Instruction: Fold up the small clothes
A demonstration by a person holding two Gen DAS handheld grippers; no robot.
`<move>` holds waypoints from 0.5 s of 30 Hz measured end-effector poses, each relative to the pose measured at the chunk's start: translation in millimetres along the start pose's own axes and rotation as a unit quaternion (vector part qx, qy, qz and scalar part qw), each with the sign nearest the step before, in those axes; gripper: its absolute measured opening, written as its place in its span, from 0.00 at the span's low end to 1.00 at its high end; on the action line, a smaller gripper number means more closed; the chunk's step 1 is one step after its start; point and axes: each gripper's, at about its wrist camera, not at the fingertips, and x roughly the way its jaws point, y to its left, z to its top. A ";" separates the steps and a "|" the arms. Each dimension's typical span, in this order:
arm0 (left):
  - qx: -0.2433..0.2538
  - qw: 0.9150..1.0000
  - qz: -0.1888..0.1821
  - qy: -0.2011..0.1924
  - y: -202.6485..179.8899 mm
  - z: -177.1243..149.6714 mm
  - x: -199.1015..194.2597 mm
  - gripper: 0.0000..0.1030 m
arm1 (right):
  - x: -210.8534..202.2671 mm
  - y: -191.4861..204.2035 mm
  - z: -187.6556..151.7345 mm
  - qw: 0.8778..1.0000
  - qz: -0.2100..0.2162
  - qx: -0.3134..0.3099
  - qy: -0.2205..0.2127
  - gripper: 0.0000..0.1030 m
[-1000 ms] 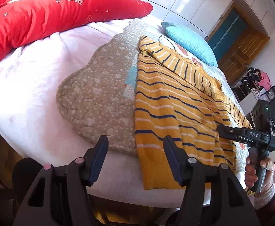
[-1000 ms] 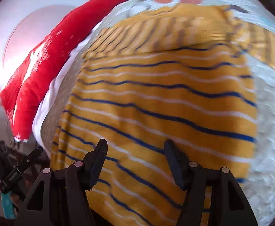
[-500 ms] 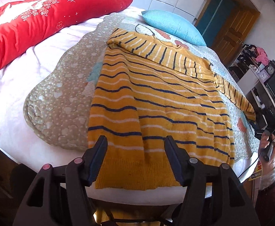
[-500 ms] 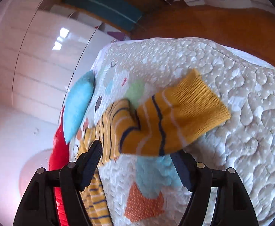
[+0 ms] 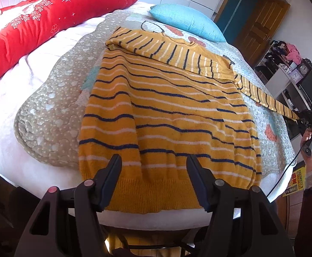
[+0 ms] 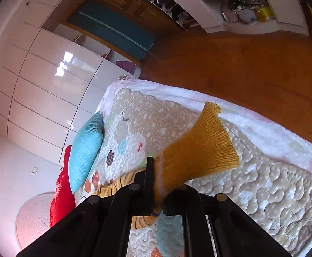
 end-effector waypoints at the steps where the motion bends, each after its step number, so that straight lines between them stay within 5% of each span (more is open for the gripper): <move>1: 0.001 1.000 -0.005 0.002 -1.9 -1.1 1.3 0.60 | 0.4 13.9 1.7 1.000 0.000 -0.013 -0.002 0.06; 4: 0.005 1.000 -0.017 0.003 -3.3 -3.8 0.8 0.60 | 10.3 56.9 5.1 0.998 0.011 -0.063 0.013 0.06; 7: 0.000 1.000 -0.019 -0.008 6.0 -3.9 -5.8 0.60 | 29.6 112.7 -25.4 0.991 0.029 -0.119 0.050 0.06; 15: -0.028 0.998 -0.013 -0.046 50.4 -7.0 -27.1 0.65 | 115.1 254.0 -185.3 0.946 0.090 -0.249 0.188 0.06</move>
